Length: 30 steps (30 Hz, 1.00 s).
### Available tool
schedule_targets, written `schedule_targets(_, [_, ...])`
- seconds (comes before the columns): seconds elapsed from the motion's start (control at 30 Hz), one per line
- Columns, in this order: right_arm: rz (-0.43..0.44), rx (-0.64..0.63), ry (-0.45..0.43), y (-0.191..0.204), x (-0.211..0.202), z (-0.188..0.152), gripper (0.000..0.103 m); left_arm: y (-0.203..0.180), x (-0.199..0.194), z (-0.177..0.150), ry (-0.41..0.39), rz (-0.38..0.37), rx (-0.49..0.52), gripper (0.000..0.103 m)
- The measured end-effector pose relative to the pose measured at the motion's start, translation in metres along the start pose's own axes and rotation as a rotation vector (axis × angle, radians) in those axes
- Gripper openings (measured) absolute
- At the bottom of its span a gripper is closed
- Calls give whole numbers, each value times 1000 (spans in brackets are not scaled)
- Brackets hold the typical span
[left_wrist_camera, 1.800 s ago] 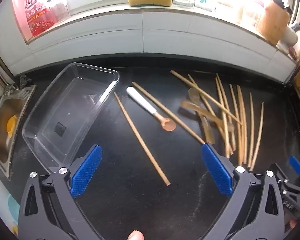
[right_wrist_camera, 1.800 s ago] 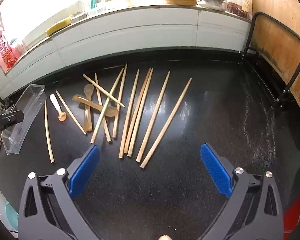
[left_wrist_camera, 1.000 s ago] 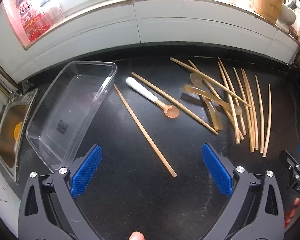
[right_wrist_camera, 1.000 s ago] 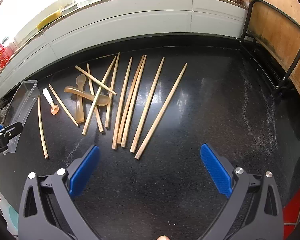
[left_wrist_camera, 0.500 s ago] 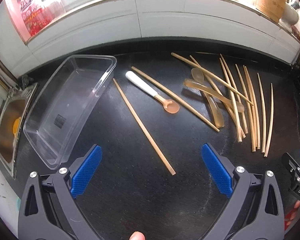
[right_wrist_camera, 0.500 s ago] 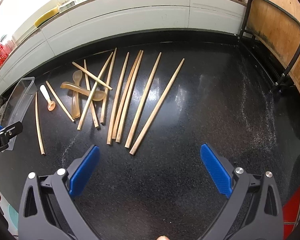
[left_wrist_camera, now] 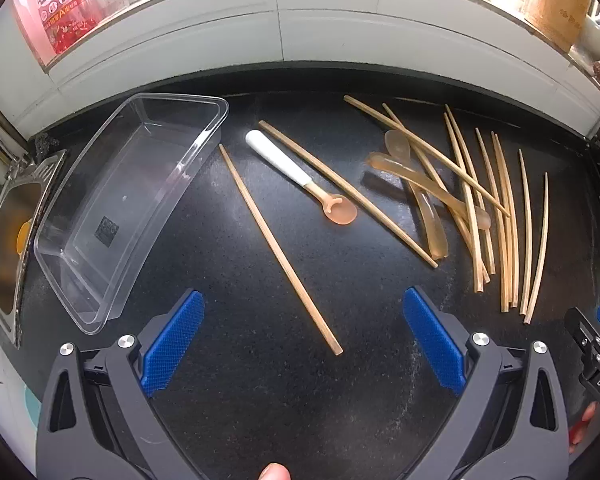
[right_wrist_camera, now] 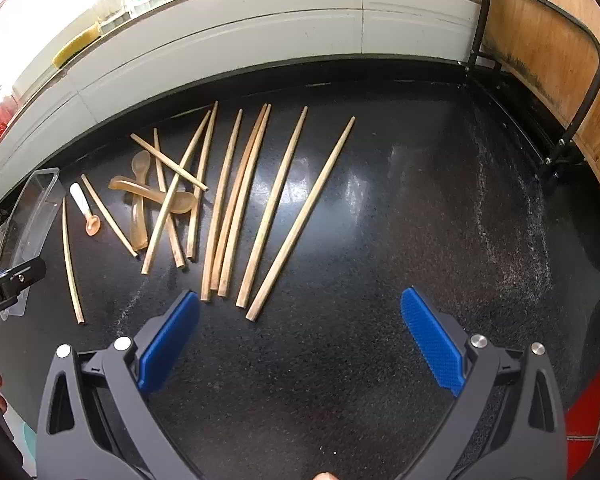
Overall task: Organize utensils
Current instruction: 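Grasp a wooden chopstick with the left gripper while the right grasps another chopstick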
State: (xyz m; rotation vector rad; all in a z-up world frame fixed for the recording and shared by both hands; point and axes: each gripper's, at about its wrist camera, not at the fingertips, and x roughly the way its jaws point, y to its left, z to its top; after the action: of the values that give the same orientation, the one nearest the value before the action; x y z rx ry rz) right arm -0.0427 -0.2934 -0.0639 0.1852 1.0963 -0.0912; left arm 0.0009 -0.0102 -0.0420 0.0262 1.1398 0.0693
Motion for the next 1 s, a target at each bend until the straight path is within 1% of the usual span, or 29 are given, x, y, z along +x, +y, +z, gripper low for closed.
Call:
schedule_targets(0.23, [-17,17,21,-1,10,4,98,1,12,4,22,7,-7,97])
schedule_targets(0.37, [-37,53,-14,-9,10,16,98,6,23,14,35,22,-31,97])
schedule_targets(0.47, [-54,94,-18,-16,17,28,98,9,32,20,54,15,-61,97])
schedule_targets(0.53, [-67,104,-6,-16,25,33,98,10,40,26,72,1,-86,97])
schedule_targets(0.6, [-82,98,6,-14,34,37,98,15,44,33,72,-13,-116,97])
schedule_targets(0.7, [-97,80,2,-11,43,38,98,22,48,40,68,3,-148,97])
schedule_targets(0.87, [-96,117,61,-20,72,42,98,35,60,42,95,38,-235,97])
schedule_targets(0.93, [-108,132,59,-24,77,45,98,37,63,40,98,41,-253,97])
schedule_targets(1.0, [-131,125,62,-26,84,47,98,34,67,40,111,52,-246,97])
